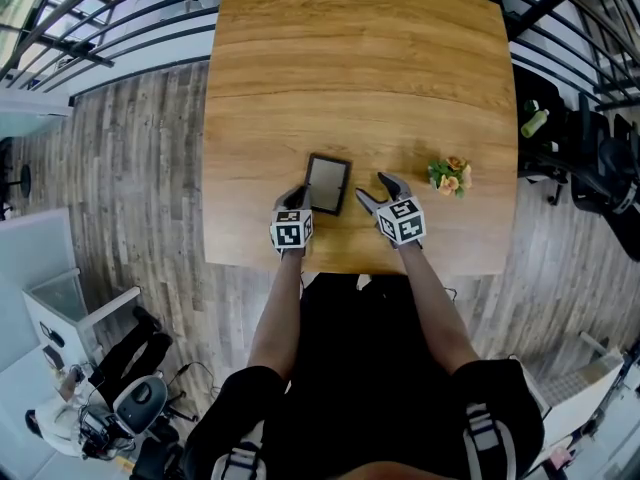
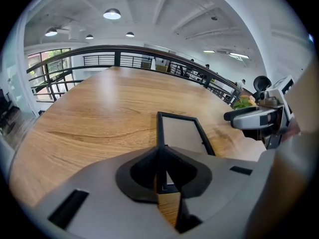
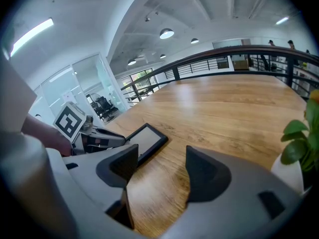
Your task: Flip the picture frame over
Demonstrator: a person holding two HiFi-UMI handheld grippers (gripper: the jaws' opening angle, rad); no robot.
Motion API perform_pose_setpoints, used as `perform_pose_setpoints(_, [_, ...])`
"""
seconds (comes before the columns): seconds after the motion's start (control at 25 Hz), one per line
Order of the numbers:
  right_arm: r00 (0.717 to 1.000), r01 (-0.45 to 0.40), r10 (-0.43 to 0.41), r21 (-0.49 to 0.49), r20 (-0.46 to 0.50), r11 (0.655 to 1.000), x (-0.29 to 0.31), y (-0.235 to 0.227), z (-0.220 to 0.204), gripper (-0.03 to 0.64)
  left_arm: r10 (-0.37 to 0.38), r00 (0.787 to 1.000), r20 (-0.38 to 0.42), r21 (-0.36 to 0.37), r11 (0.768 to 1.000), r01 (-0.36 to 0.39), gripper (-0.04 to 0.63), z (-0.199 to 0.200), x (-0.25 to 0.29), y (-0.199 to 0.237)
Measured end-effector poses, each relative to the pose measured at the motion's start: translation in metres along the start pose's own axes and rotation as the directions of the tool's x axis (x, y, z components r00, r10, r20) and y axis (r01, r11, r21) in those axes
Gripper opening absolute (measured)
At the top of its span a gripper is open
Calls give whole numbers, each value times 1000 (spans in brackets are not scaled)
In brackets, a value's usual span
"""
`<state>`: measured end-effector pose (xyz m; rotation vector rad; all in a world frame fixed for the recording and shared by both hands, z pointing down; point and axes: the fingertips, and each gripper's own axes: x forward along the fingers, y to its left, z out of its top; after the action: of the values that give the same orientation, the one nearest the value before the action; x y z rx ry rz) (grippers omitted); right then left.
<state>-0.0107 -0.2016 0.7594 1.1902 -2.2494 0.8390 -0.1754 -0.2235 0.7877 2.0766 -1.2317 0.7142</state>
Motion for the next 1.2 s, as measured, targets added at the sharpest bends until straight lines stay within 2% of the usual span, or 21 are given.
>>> perform_pose_setpoints(0.28, [1000, -10, 10, -9, -1, 1000, -2, 9, -1, 302, -7, 1000, 13, -55, 998, 8, 57, 0, -3, -3])
perform_pose_setpoints(0.48, [1000, -25, 25, 38, 3, 999, -9, 16, -6, 301, -29, 999, 31, -80, 996, 31, 55, 2, -12, -12])
perform_pose_setpoints(0.6, [999, -52, 52, 55, 7, 997, -10, 24, -7, 301, -35, 998, 47, -84, 996, 39, 55, 7, -17, -16])
perform_pose_setpoints(0.8, [997, -81, 81, 30, 1, 996, -16, 33, -5, 287, -43, 997, 66, -83, 995, 49, 55, 16, -22, -26])
perform_pose_setpoints(1.2, [990, -140, 140, 28, -9, 990, -28, 31, -5, 275, -36, 994, 106, -99, 994, 47, 55, 29, -31, -52])
